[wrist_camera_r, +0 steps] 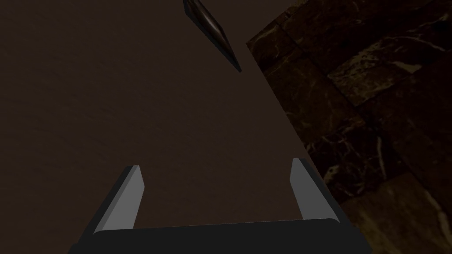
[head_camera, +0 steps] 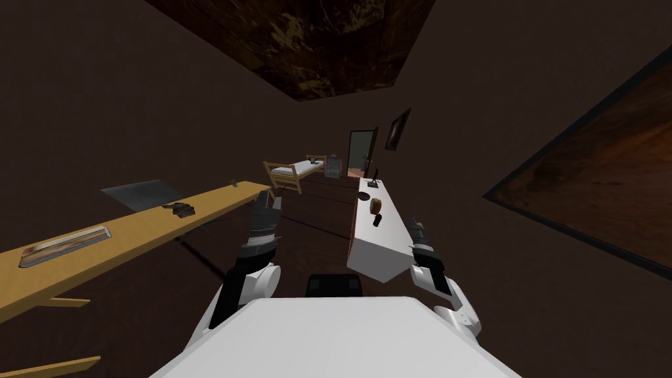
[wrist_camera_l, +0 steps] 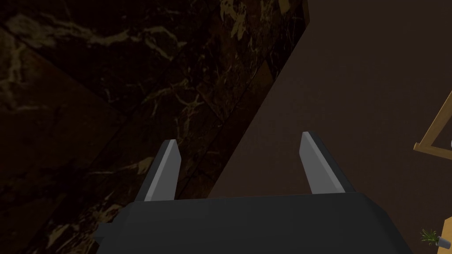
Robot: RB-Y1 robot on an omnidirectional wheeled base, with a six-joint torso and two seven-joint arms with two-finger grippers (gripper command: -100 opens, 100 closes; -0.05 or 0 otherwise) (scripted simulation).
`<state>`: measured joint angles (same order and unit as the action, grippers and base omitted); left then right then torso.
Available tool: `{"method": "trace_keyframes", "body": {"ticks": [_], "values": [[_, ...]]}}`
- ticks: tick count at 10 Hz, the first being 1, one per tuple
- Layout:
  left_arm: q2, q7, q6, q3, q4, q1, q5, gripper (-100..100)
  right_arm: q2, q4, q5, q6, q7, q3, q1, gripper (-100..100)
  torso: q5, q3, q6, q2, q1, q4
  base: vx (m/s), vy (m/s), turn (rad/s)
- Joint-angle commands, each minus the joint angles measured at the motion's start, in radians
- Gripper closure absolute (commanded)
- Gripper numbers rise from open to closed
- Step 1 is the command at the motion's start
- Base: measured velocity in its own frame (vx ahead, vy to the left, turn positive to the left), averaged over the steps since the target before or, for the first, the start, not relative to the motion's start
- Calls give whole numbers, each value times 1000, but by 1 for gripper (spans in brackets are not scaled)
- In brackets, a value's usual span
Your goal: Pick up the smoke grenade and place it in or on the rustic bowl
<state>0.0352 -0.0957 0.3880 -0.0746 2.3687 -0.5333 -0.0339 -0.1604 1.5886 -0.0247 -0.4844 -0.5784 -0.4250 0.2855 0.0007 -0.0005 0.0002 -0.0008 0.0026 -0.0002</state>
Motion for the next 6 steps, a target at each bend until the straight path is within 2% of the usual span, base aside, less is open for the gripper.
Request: {"method": "trace_keyframes", "body": {"ticks": [1,2,3,4,5,6], "values": [[0,0,0,0,0,0,0,0,-1,-50,-12,-22,-50,-36,-18,-100,0,0,0,0,0,0,19,56,140],[0,0,0,0,0,0,0,0,-1,-73,-12,-22,-58,-36,-18,-100,0,0,0,0,1,0,18,41,48],[0,0,0,0,0,0,0,0,-1,-100,-24,-43,-93,-67,-34,-100,0,0,0,0,0,0,21,53,96],[0,0,0,0,0,0,0,0,-1,-131,-24,-43,-105,-67,-34,-100,0,0,0,0,1,0,19,46,52],[0,0,0,0,0,0,0,0,0,-175,-36,-64,-143,-98,-50,-100,0,0,0,0,0,0,30,61,125],[0,0,0,0,0,0,0,0,0,-189,-36,-64,-153,-98,-50,-100,0,0,0,-1,1,0,29,46,55]]}}
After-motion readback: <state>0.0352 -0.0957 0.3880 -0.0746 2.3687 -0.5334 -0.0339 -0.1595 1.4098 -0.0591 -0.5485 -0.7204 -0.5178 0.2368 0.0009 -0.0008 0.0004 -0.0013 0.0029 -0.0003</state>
